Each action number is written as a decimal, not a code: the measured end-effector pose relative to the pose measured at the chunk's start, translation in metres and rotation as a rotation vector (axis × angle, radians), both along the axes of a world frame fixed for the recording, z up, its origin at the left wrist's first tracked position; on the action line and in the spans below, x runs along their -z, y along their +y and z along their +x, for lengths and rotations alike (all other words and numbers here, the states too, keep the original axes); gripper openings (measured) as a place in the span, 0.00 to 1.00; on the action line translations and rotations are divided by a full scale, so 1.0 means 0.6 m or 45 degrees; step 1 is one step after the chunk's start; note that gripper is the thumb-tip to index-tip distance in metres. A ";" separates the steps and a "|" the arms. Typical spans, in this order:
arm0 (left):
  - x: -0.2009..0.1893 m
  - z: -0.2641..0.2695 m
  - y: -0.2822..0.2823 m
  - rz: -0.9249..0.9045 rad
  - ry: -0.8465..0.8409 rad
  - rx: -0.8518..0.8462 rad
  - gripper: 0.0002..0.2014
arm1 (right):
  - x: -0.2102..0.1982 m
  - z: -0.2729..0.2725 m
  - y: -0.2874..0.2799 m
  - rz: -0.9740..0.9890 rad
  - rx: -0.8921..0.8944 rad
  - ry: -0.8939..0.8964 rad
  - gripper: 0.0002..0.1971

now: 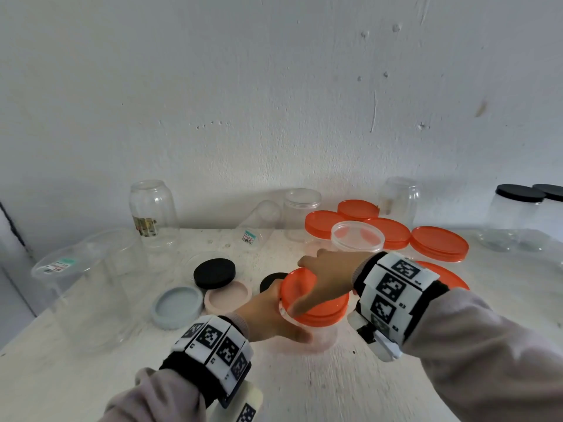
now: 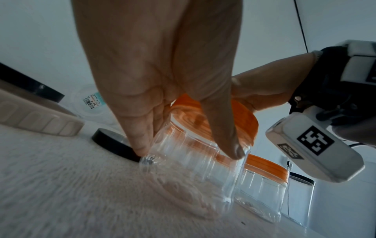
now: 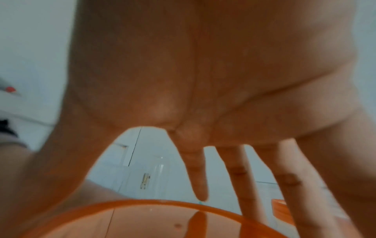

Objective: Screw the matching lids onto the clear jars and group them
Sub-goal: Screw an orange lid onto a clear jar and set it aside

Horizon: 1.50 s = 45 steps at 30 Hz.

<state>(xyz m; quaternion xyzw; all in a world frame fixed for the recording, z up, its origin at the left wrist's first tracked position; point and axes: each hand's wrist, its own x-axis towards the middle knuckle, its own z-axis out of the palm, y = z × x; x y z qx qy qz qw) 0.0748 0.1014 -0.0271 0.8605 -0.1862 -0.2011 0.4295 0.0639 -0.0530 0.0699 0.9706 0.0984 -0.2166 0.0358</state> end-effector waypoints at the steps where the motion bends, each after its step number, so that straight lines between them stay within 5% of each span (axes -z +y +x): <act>1: 0.000 0.000 0.000 -0.003 0.001 -0.002 0.51 | -0.004 0.000 0.000 0.011 -0.027 0.040 0.53; 7: 0.000 -0.001 -0.001 -0.001 -0.002 -0.004 0.51 | -0.012 -0.001 -0.004 0.065 -0.093 0.083 0.47; 14: -0.002 -0.002 -0.001 0.007 -0.019 -0.007 0.51 | 0.001 -0.001 -0.001 0.009 -0.032 0.043 0.56; 45: 0.001 0.001 0.000 0.000 -0.019 0.010 0.53 | 0.000 0.002 -0.004 0.057 -0.126 0.053 0.53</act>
